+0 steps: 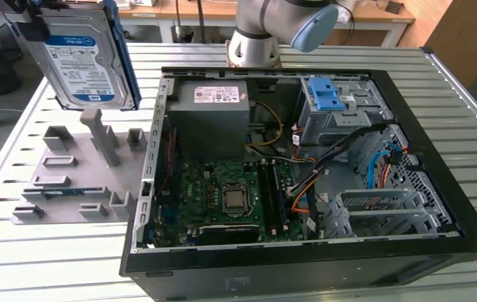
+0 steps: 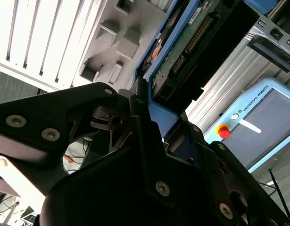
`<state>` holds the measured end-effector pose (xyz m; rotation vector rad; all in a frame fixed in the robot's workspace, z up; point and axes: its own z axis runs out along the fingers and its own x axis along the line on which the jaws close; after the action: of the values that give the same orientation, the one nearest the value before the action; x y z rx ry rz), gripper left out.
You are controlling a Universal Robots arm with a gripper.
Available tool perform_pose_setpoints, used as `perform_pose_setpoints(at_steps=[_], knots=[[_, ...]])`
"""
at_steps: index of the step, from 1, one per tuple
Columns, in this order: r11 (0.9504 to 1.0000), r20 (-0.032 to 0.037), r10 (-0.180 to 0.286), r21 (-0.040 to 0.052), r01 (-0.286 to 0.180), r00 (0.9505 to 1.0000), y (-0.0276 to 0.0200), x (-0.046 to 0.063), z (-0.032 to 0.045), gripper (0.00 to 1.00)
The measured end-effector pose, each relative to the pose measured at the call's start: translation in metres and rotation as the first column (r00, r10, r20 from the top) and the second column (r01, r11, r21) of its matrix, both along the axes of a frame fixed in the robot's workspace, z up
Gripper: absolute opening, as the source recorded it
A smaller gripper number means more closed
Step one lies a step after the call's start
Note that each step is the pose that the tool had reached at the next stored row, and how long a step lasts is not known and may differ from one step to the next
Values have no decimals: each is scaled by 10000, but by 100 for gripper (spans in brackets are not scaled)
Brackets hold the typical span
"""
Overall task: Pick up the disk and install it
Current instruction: 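Pick up the disk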
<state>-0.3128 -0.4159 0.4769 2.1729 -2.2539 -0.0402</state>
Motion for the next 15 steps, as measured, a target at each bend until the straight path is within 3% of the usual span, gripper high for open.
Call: perform_pose_setpoints(at_steps=[15], knots=[[10000,-1,0,0,0,10000,-2,37,-1,36]])
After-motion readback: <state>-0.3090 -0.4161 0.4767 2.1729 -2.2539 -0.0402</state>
